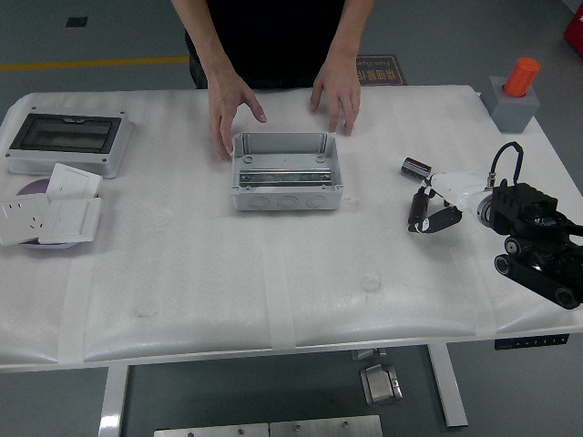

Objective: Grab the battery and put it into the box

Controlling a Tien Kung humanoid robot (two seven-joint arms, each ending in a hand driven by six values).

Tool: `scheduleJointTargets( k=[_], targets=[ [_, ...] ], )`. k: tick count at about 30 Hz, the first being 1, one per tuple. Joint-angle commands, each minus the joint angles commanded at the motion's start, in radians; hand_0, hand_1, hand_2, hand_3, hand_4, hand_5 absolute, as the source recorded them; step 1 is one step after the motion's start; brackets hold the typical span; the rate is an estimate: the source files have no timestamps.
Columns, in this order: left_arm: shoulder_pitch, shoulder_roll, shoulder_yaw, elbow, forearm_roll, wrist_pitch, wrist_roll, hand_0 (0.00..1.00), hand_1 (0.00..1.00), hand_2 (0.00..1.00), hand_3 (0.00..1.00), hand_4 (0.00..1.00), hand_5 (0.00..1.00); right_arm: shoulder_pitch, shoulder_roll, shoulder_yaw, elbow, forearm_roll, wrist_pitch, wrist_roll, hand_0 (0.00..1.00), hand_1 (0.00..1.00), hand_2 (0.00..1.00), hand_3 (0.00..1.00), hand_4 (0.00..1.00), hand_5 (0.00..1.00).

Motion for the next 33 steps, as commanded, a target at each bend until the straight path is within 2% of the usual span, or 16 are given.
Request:
scheduleJointTargets(
  k=[4,5,11,26,33],
  targets=[
    [0.000,0.000,0.001,0.000,0.005,0.002,-0.001,0.592,0.632,0.569,0.712,0.673,0.242,-0.002,0.001,-0.001,0.000,-0.001,-0.004,0.002,0.564,0.532,0.708,0.742,0.876,0.522],
    [0.000,0.000,0.001,0.000,0.006,0.002,-0.001,0.592,0.630,0.569,0.711,0.673,0.242,-0.002,0.001,-0.001,0.000,-0.001,-0.006,0.002,0.562,0.524,0.694,0.717,0.831,0.506],
    [-0.001,-0.001,-0.007,-0.002,0.021,0.005,-0.003,0.592,0.630,0.570,0.712,0.673,0.240,-0.001,0.002,-0.005,0.000,-0.002,-0.013,0.006,0.554,0.518,0.691,0.703,0.812,0.493],
    [0.002,-0.001,-0.014,-0.002,0.033,0.015,-0.011,0.591,0.631,0.570,0.712,0.674,0.240,0.002,-0.003,-0.006,0.004,-0.010,-0.029,0.012,0.532,0.508,0.686,0.694,0.799,0.485],
    [0.003,0.000,-0.014,-0.001,0.034,0.020,-0.015,0.591,0.632,0.572,0.713,0.676,0.242,0.007,-0.012,0.005,0.028,-0.021,-0.035,0.012,0.534,0.509,0.685,0.689,0.774,0.480]
  ],
)
